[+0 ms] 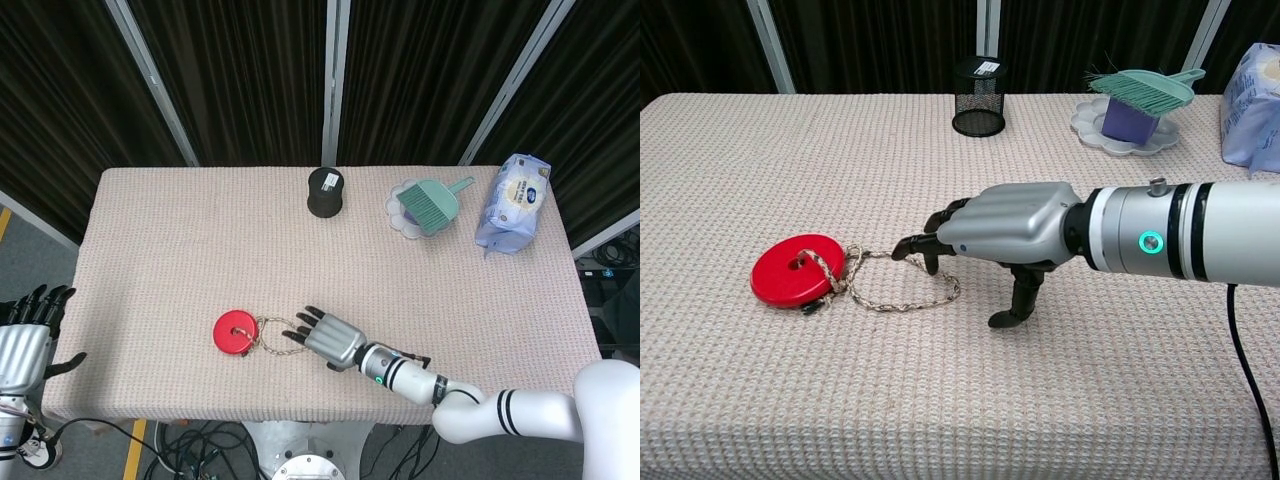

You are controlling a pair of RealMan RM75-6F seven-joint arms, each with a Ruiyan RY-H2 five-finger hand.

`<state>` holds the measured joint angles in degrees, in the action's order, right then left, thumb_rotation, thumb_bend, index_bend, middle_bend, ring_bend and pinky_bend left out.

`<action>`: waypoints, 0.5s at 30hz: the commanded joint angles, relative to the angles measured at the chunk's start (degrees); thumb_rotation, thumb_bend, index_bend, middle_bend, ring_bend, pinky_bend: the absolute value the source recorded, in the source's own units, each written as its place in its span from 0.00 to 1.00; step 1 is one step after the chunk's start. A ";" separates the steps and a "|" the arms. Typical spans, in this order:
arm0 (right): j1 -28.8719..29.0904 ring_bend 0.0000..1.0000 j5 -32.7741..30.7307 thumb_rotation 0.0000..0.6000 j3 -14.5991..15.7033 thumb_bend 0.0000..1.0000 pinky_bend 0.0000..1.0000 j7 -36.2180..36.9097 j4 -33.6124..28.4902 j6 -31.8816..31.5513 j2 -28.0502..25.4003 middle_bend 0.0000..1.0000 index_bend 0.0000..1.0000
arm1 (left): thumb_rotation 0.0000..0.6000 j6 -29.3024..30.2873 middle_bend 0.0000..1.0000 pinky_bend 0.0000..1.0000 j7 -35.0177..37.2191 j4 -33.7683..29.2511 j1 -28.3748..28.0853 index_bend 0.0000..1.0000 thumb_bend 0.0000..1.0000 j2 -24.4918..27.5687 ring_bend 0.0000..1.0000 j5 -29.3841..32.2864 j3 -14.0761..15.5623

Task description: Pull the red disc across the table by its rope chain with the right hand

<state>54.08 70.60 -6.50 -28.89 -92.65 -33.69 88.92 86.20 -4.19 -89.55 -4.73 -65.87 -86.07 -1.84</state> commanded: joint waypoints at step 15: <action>2.51 0.00 -1.68 1.00 2.29 0.24 0.00 1.61 0.86 -0.73 -0.07 0.39 0.00 | 1.00 0.06 0.10 0.13 0.54 0.49 0.29 0.13 0.00 -0.04 0.04 0.13 -0.03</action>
<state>56.53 68.98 -4.27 -27.29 -91.81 -34.44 88.88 86.30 -3.64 -89.11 -4.46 -65.89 -85.96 -1.90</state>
